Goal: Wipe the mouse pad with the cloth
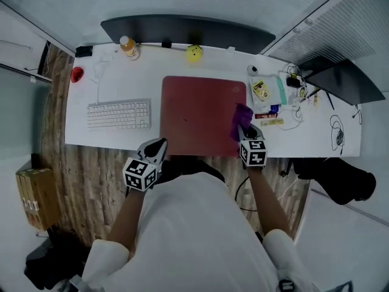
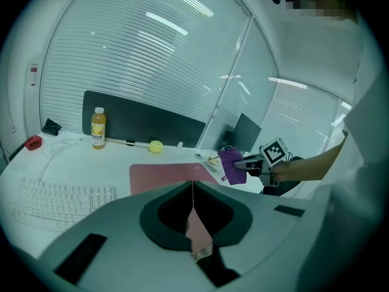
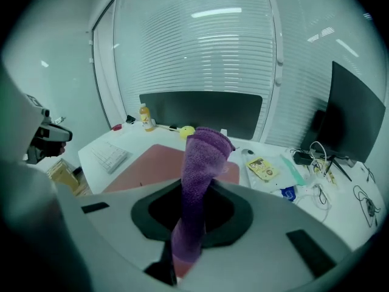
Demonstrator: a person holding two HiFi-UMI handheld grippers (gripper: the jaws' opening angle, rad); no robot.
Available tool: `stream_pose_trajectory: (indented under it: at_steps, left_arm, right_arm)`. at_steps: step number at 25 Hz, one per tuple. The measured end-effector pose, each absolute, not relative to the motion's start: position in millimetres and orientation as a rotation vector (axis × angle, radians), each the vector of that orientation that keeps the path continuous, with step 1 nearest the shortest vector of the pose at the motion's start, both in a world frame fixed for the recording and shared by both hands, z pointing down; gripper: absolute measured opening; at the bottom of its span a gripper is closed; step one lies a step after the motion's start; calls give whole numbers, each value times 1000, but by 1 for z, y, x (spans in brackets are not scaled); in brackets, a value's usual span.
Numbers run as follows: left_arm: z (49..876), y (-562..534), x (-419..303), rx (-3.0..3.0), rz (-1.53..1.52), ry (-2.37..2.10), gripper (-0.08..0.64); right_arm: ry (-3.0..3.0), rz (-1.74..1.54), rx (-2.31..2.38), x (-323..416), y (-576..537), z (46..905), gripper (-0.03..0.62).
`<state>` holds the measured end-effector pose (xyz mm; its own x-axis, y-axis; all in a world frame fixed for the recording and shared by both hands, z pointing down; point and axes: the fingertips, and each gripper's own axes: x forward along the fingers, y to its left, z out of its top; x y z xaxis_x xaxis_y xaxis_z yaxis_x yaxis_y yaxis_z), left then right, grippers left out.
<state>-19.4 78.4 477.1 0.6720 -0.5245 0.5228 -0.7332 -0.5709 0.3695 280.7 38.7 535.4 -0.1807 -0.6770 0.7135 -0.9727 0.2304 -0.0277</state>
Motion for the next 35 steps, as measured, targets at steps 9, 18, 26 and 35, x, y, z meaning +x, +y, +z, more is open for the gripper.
stream_pose_trajectory:
  at_steps: [9,18,26,35]
  left_arm:
    - [440,112,-66,2397,413,-947,20]
    - [409,148,-90,2476,342,-895,20]
    - [392,164,-79,2538,304,-852,20]
    - [360,176,-53,2580,264,-876,20]
  right_arm:
    - [-1965,622,1597,231,90,482,74]
    - [-2017,565,1676,197,149,432,74]
    - [-2040,532,1754,204,194,395,74]
    - [-2114,534,1783,228,214,372,74]
